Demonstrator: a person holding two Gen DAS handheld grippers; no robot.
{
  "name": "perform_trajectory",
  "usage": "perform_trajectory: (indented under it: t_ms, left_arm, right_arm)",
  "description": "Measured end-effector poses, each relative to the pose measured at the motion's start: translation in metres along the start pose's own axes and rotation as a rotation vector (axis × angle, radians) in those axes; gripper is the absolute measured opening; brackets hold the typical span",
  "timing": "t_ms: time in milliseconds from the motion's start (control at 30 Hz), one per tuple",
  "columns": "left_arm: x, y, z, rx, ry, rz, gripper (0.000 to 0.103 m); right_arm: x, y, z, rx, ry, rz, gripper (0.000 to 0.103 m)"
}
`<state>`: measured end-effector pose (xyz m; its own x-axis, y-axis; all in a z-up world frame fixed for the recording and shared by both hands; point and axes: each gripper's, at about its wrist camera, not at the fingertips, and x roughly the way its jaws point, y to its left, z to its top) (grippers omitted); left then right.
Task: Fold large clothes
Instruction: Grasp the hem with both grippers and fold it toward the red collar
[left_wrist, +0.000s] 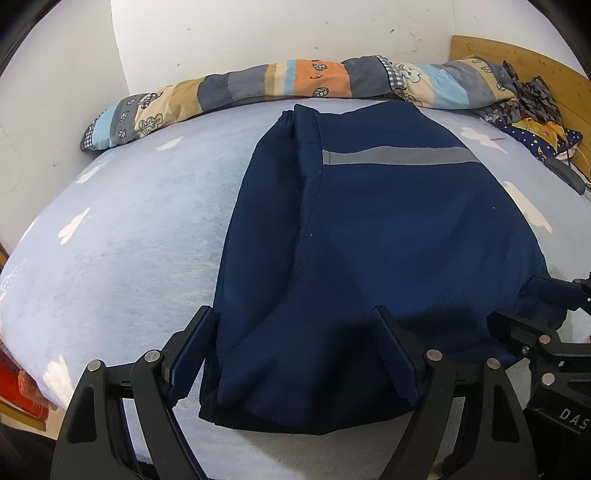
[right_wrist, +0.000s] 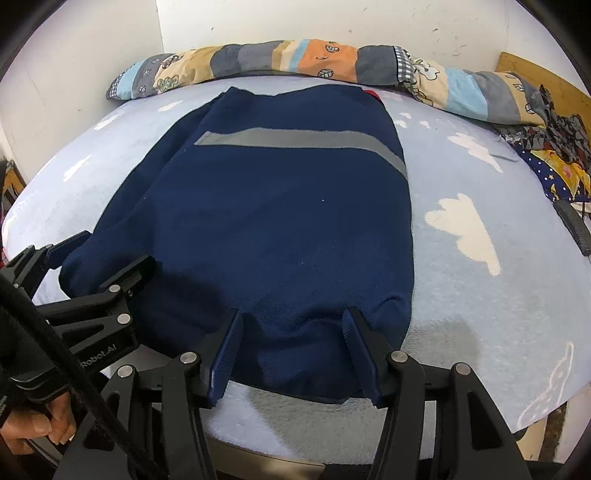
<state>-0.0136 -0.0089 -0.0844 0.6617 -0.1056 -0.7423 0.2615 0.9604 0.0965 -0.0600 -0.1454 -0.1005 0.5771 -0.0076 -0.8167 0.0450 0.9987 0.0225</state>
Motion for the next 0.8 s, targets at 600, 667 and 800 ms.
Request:
perform_trajectory:
  t_ms: [600, 667, 800]
  left_arm:
    - [0.008, 0.027, -0.001, -0.097, 0.050, -0.025, 0.088]
    - [0.006, 0.030, 0.000, -0.119, 0.049, -0.034, 0.088]
    - [-0.013, 0.041, 0.010, -0.145, -0.012, -0.021, 0.088]
  right_arm:
    - [-0.001, -0.012, 0.004, 0.045, -0.006, 0.019, 0.070]
    - [-0.005, -0.008, 0.006, 0.041, -0.017, 0.034, 0.078]
    - [-0.045, -0.014, 0.015, 0.063, -0.163, 0.074, 0.075]
